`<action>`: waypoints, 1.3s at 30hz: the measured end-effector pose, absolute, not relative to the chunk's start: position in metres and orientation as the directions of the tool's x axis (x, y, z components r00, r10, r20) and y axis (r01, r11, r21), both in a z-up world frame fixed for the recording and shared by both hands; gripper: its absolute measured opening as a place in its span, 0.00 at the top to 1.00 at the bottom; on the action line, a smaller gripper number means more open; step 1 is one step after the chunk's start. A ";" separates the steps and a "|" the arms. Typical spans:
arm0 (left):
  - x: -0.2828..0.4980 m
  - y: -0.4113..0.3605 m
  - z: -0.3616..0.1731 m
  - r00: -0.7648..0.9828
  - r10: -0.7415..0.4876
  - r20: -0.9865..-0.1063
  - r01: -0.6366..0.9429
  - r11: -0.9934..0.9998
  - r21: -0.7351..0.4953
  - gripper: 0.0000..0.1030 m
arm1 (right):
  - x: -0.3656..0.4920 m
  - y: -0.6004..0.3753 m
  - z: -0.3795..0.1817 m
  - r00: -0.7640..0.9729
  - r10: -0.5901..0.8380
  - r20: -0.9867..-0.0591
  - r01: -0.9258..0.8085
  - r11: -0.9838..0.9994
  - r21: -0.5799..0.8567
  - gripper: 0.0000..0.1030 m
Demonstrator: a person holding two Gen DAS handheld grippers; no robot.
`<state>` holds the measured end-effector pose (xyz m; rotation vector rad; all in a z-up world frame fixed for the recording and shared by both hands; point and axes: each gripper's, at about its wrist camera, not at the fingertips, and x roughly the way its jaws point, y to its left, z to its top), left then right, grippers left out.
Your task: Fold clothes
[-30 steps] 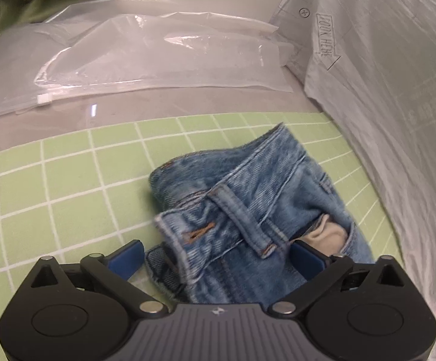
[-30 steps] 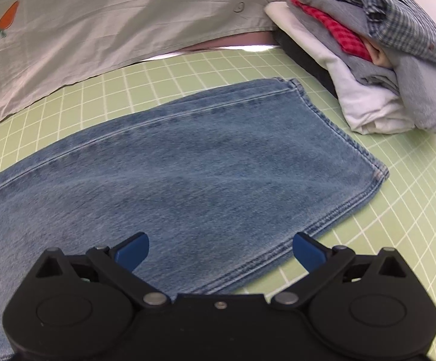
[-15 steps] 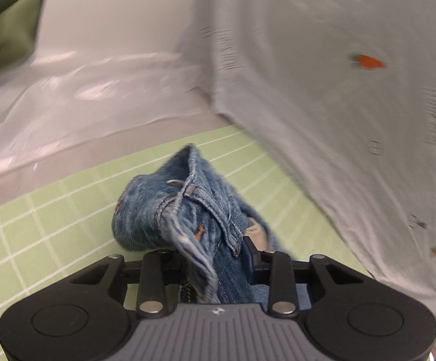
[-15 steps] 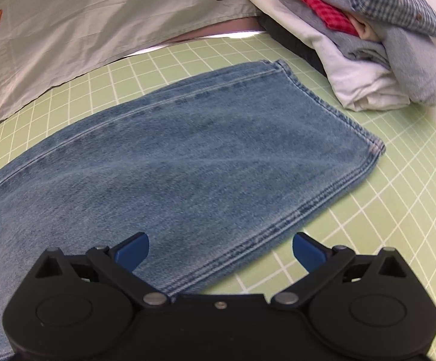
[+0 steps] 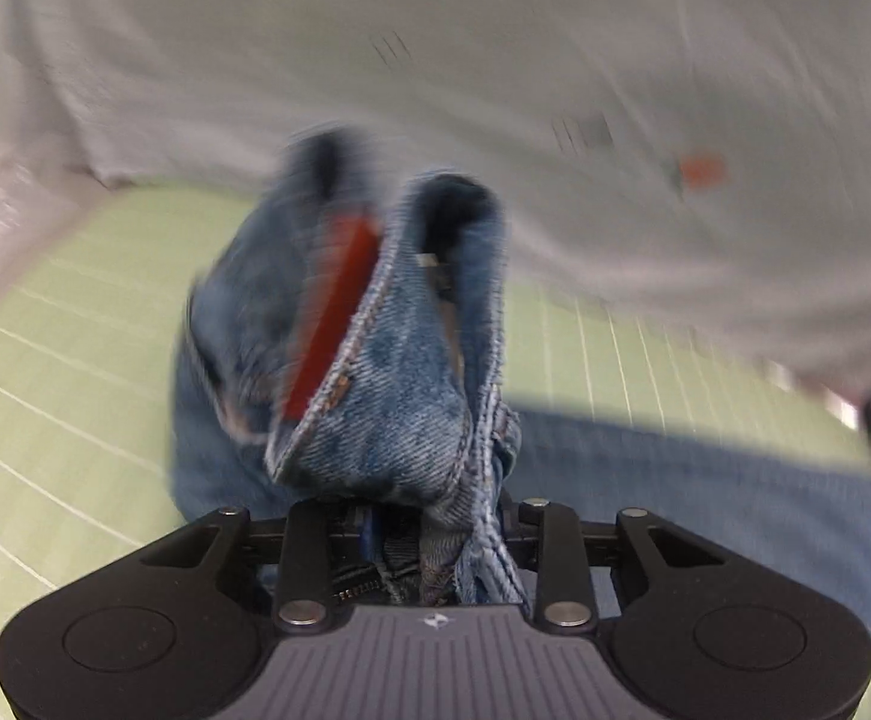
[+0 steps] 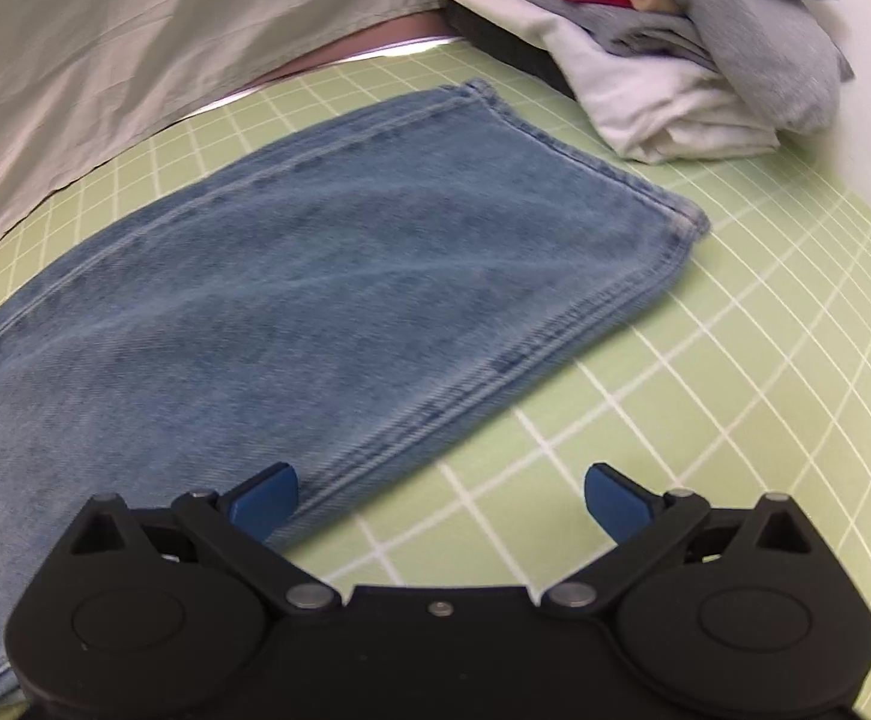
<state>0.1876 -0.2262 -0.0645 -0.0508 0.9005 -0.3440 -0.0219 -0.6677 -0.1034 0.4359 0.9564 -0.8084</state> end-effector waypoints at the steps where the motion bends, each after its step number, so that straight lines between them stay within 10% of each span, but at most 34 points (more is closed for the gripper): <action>1: 0.185 -0.237 -0.074 0.548 -0.302 -0.780 0.304 0.941 -0.151 0.67 | -0.026 -0.671 -0.104 0.322 -0.412 -0.853 0.778 0.628 -0.010 0.00; 9: 0.173 -0.268 -0.086 0.495 -0.311 -0.811 0.425 0.901 -0.086 0.28 | -0.045 -0.682 -0.115 0.288 -0.421 -0.860 0.822 0.570 -0.003 0.00; 18: 0.163 -0.250 -0.041 0.561 -0.386 -0.732 0.397 0.902 -0.171 0.25 | -0.044 -0.681 -0.114 0.291 -0.423 -0.858 0.821 0.570 -0.003 0.00; 28: 0.217 -0.199 -0.041 0.615 -0.047 -0.788 0.058 0.998 -0.014 0.24 | -0.043 -0.684 -0.113 0.294 -0.428 -0.855 0.818 0.575 -0.006 0.00; 39: 0.225 -0.265 -0.074 0.585 0.078 -0.807 0.143 0.970 0.197 0.24 | -0.045 -0.688 -0.112 0.323 -0.433 -0.842 0.800 0.600 -0.001 0.00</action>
